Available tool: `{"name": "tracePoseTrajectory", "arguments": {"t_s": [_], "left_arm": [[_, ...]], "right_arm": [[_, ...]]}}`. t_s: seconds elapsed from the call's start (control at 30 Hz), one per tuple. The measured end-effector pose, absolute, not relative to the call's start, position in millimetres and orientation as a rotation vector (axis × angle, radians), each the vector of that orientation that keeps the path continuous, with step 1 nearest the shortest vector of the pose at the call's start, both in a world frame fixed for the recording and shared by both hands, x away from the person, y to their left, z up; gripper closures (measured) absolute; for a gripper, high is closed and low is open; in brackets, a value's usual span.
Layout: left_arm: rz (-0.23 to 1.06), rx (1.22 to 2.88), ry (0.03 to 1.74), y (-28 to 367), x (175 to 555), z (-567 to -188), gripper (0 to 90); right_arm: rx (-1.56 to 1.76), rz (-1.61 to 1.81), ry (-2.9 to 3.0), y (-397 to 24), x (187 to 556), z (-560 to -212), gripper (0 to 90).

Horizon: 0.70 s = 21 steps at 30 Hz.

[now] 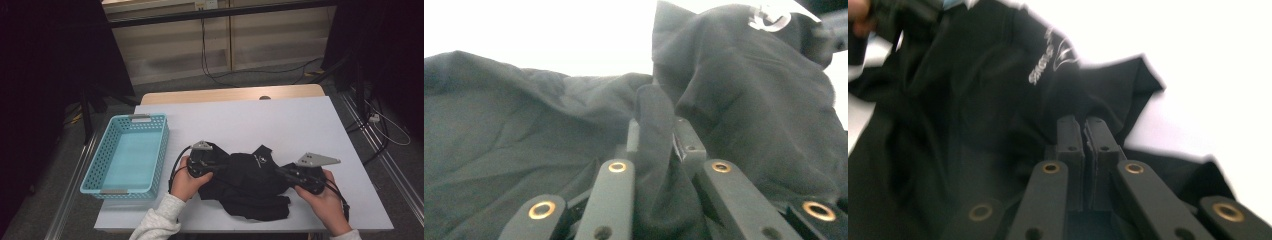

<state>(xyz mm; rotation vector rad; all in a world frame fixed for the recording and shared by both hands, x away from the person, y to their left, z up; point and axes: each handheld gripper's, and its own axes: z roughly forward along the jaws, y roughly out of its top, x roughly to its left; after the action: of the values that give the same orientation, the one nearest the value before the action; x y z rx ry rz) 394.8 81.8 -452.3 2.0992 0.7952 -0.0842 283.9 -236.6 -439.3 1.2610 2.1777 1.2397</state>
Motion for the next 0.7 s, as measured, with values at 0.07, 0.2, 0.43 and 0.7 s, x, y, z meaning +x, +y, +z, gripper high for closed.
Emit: {"name": "tracePoseTrajectory", "arguments": {"t_s": [0.07, 0.2, 0.43, 0.7], "left_arm": [[-0.082, 2.105, 0.793, 80.2, 395.8, -453.2, 81.3], [-0.074, 2.098, 0.79, 78.9, 395.2, -452.4, 79.3], [-0.057, 2.084, 0.798, 87.3, 395.8, -453.7, 70.0], [-0.013, 2.021, 0.854, 97.2, 396.1, -447.8, 39.1]], "right_arm": [[1.269, 1.206, 2.22, -242.0, 275.1, -448.6, 86.5], [1.314, 1.162, 2.264, -246.5, 270.5, -463.0, 86.5], [1.304, 1.12, 2.274, -240.8, 275.1, -465.3, 86.1], [1.296, 1.117, 2.281, -237.2, 277.4, -465.6, 85.9]]}}
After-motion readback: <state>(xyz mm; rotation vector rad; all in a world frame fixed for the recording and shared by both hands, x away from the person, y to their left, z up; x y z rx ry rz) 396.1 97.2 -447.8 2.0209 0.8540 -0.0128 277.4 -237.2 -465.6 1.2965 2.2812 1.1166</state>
